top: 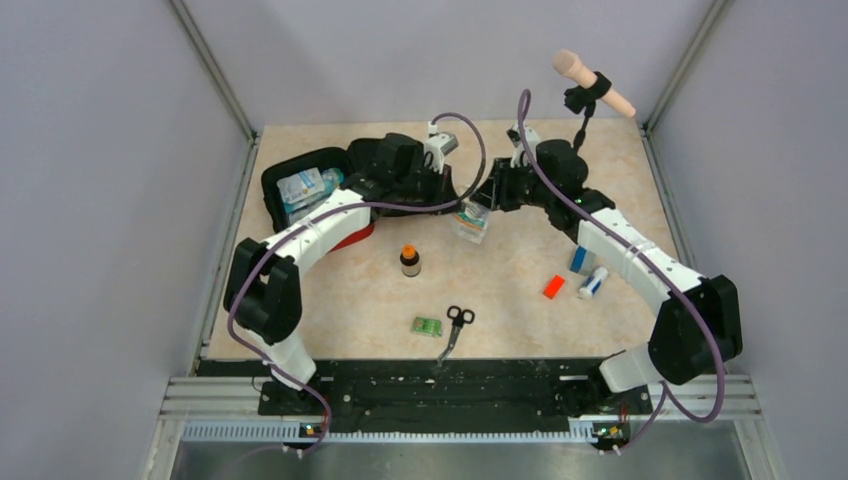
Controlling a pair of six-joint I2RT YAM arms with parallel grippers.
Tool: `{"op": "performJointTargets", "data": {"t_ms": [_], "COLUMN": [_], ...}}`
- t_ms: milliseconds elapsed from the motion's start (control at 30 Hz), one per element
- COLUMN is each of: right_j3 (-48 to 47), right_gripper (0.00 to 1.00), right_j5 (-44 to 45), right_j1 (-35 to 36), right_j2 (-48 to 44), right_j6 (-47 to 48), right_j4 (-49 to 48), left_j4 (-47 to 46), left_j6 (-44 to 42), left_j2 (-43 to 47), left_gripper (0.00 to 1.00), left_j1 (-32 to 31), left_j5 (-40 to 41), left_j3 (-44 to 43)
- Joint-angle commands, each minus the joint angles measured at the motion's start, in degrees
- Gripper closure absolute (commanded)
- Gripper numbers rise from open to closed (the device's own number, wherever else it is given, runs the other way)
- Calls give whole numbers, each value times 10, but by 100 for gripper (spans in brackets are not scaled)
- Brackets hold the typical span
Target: Organize the medicine kit
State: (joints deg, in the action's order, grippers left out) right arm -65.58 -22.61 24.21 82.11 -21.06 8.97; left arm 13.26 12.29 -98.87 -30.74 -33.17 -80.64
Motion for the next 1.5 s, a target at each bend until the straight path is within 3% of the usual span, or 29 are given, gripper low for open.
{"op": "performJointTargets", "data": {"t_ms": [0, 67, 267, 467, 600, 733, 867, 1200, 1400, 1467], "right_j3": [1, 3, 23, 49, 44, 41, 40, 43, 44, 46], "right_gripper": [57, 46, 40, 37, 37, 37, 37, 37, 37, 37], "right_j5": [-19, -34, -68, -82, -98, -115, -128, -132, -132, -131], "right_j1": [-18, -40, -84, -84, -84, -84, -84, -85, -84, -84], "right_j2": [-28, -31, -49, -75, -70, -62, -61, -69, -68, -67], "right_j6": [9, 15, 44, 79, 85, 82, 82, 94, 97, 98], "right_j4": [-11, -6, 0, -6, -4, -6, -5, 0, 1, 1], "left_j4": [4, 28, 112, 152, 120, 106, 82, 117, 108, 114], "left_j6": [-52, -88, -191, -215, -165, -58, -9, 25, 26, 26], "left_j2": [29, 52, 140, 211, 226, 195, 140, -51, -112, -127], "left_gripper": [100, 100, 100, 100, 100, 100, 100, 100, 100, 94], "left_j1": [4, 11, 67, 181, 264, 333, 366, 376, 376, 376], "left_j5": [-19, -15, 15, 141, 206, 183, 143, 105, 116, 119], "left_j3": [-18, -8, 8, 42, 101, 123, 120, -4, -53, -68]}}
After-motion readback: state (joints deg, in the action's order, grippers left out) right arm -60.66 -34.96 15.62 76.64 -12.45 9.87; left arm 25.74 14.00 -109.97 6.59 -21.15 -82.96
